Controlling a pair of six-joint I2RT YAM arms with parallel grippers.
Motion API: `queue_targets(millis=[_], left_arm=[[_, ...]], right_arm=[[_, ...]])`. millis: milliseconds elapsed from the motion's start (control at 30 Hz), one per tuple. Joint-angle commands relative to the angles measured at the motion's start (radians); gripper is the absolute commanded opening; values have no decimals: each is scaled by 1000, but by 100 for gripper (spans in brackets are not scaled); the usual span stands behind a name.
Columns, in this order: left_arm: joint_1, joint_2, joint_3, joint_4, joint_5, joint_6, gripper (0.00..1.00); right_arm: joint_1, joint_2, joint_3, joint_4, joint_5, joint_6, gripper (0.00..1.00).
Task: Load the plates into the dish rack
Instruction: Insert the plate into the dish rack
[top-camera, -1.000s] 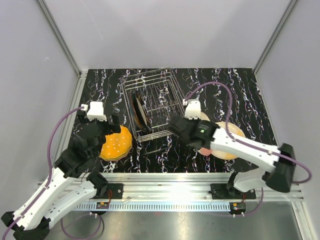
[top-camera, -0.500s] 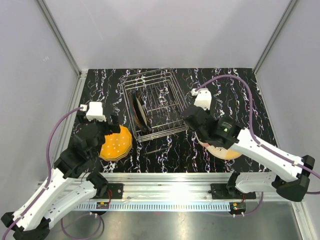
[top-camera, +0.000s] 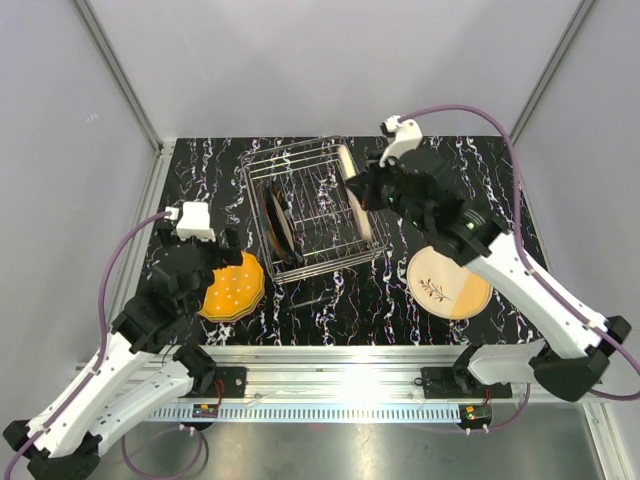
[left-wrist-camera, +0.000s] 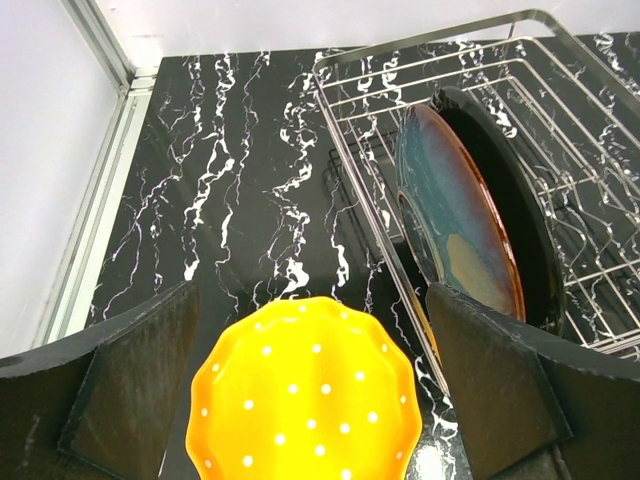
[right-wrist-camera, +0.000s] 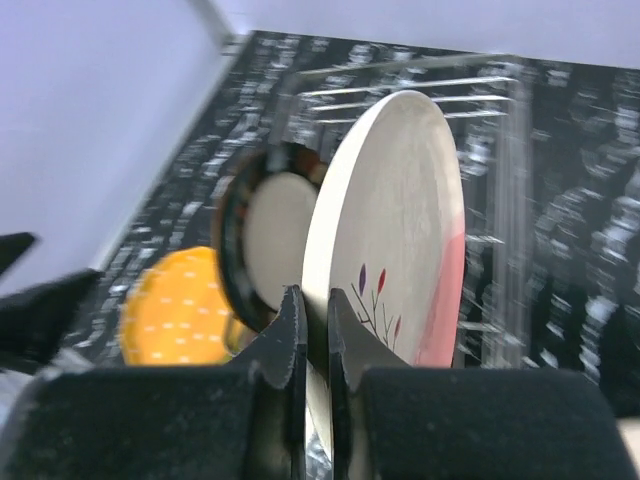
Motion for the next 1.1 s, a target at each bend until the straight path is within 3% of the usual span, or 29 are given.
queue_targets(millis=[0,300,733,900,1067], left_arm=[[2,15,-10,58,-35,5,99],[4,64,-10,66,-48,13,99],[27,104,-6,64,-39,-3,99],[53,165,28,40,-25,-32,99],[90,246,109,-38,-38,-76,99]], right_arm=[[-55,65,73,306,-358,21,0],[-95,188,34,526,-562,172,0],[-95,271,-170,783,-594,310,0],[-95,325,-183,830,-609,336,0],[-93,339,-172,751,-545,258,0]])
